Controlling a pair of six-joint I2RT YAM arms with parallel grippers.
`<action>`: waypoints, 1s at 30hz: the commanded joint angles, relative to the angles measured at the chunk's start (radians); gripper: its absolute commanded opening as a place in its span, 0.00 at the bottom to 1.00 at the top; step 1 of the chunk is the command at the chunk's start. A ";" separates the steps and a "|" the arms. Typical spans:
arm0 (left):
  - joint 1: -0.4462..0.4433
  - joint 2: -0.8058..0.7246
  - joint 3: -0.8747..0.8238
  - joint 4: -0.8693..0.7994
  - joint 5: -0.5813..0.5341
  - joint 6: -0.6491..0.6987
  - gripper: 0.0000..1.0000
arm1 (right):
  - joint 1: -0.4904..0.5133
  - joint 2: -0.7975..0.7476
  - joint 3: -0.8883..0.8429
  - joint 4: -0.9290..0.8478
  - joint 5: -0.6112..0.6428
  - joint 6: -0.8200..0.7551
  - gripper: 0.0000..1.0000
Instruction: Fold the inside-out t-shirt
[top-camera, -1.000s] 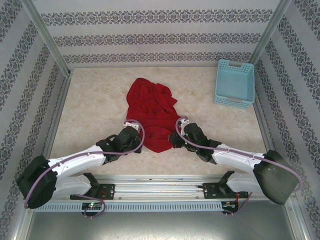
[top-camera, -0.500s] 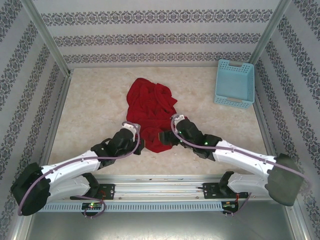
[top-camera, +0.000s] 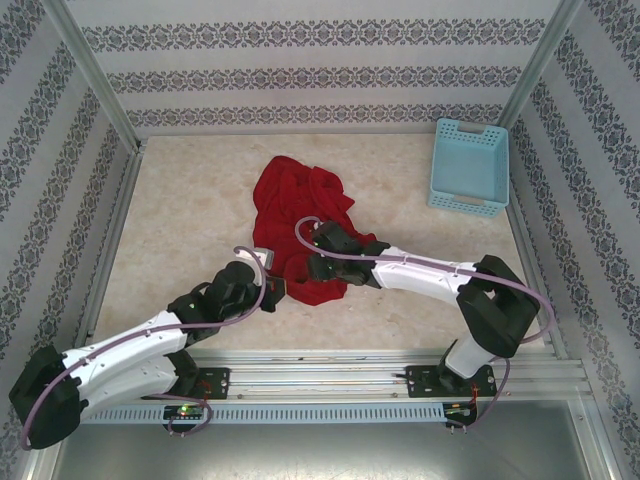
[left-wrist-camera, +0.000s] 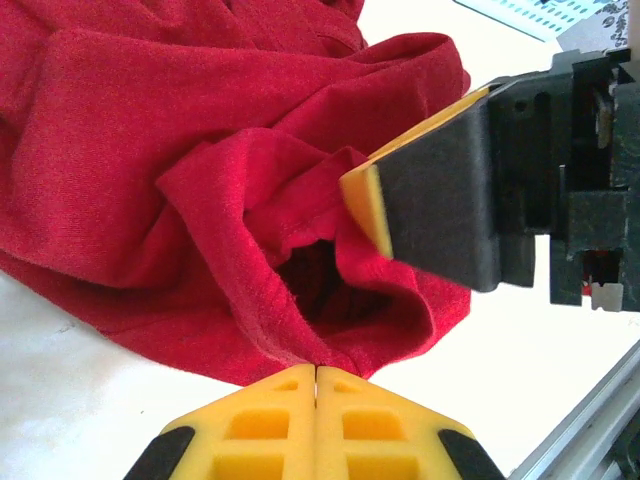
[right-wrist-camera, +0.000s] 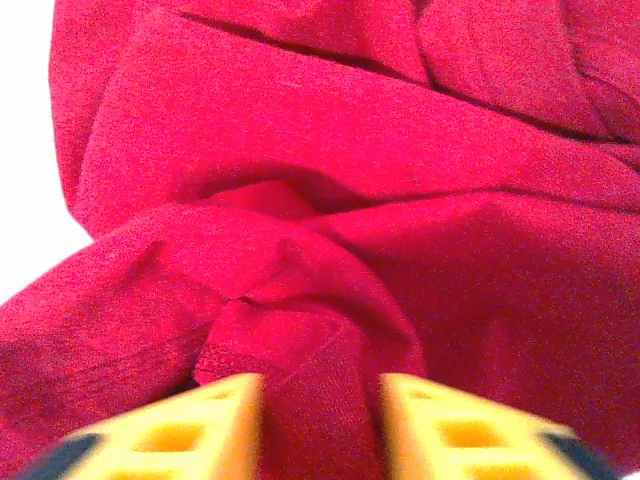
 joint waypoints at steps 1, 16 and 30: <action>0.005 -0.027 0.001 -0.080 -0.044 0.030 0.00 | -0.009 -0.063 0.024 -0.074 0.074 -0.019 0.07; 0.008 -0.080 -0.006 -0.181 -0.248 -0.039 0.00 | 0.060 -0.524 -0.273 0.056 0.233 -0.122 0.00; -0.003 0.289 0.143 -0.007 0.071 0.006 0.42 | 0.119 -0.449 -0.404 -0.016 0.227 0.123 0.20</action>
